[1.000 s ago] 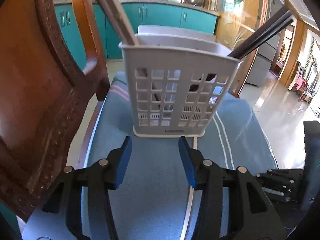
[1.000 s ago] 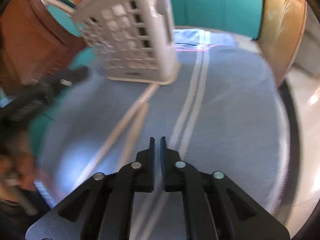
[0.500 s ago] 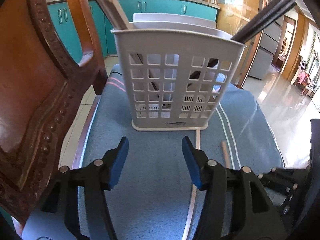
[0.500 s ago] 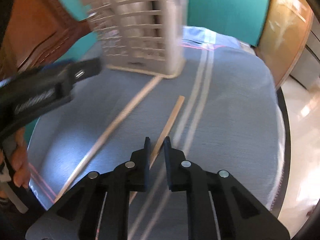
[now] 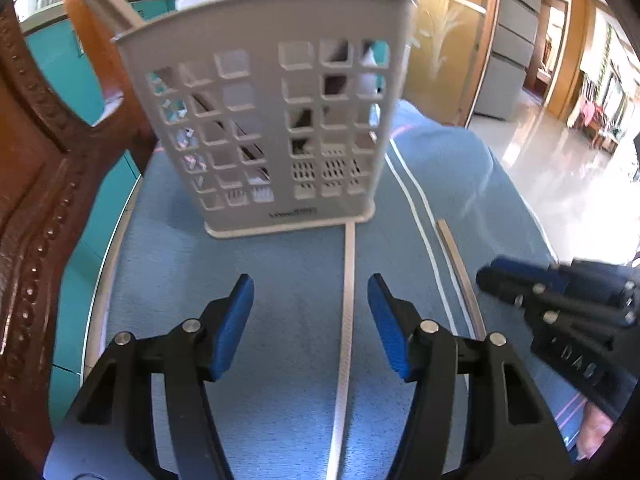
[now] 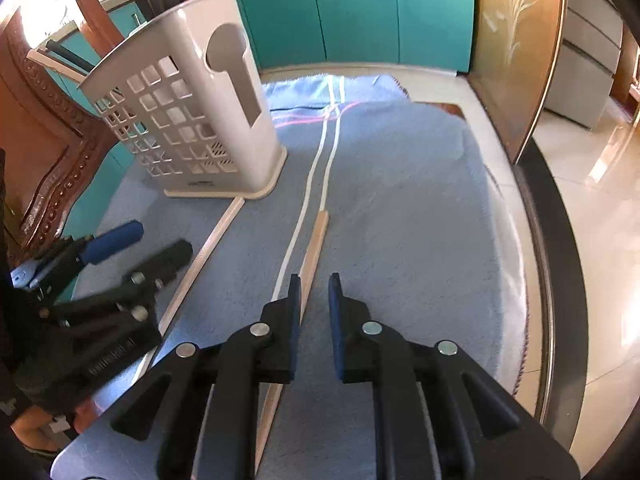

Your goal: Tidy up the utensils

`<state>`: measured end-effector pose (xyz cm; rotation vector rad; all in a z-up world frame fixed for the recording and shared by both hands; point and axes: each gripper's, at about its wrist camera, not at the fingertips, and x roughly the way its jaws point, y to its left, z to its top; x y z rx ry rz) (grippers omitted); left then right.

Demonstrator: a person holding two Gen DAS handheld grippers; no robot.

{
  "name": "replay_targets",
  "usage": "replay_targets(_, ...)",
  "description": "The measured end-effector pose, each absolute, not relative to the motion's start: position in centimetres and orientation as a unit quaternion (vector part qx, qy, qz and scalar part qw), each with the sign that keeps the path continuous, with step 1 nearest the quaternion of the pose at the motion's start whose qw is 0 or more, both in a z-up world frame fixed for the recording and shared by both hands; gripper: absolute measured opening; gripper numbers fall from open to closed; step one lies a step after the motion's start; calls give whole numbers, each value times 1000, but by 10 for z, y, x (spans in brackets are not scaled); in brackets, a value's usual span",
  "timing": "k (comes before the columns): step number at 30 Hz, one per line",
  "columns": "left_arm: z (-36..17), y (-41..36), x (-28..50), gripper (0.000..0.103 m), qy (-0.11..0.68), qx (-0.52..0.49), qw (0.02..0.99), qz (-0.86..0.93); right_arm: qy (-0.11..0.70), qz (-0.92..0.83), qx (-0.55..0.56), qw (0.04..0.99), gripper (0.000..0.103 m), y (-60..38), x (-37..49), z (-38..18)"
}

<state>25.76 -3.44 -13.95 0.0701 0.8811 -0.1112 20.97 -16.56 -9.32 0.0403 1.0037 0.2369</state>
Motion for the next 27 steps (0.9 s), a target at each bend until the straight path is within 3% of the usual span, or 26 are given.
replay_targets(12, -165, -44, 265, 62, 460, 45, 885, -57, 482, 106, 6, 869, 22, -155, 205, -94)
replay_targets(19, -163, -32, 259, 9, 456, 23, 888, -58, 481, 107, -2, 870, 22, -150, 203, -96)
replay_targets(22, -165, -24, 250, 8, 455, 16, 889, -56, 479, 115, -1, 870, 23, -145, 201, -97)
replay_targets(24, -166, -20, 240, 7, 456, 14, 888, -57, 475, 119, -4, 872, 33, -141, 200, -97)
replay_targets(27, -170, -2, 226, 7, 457, 8, 887, -58, 472, 119, -16, 874, 40, -134, 199, -99)
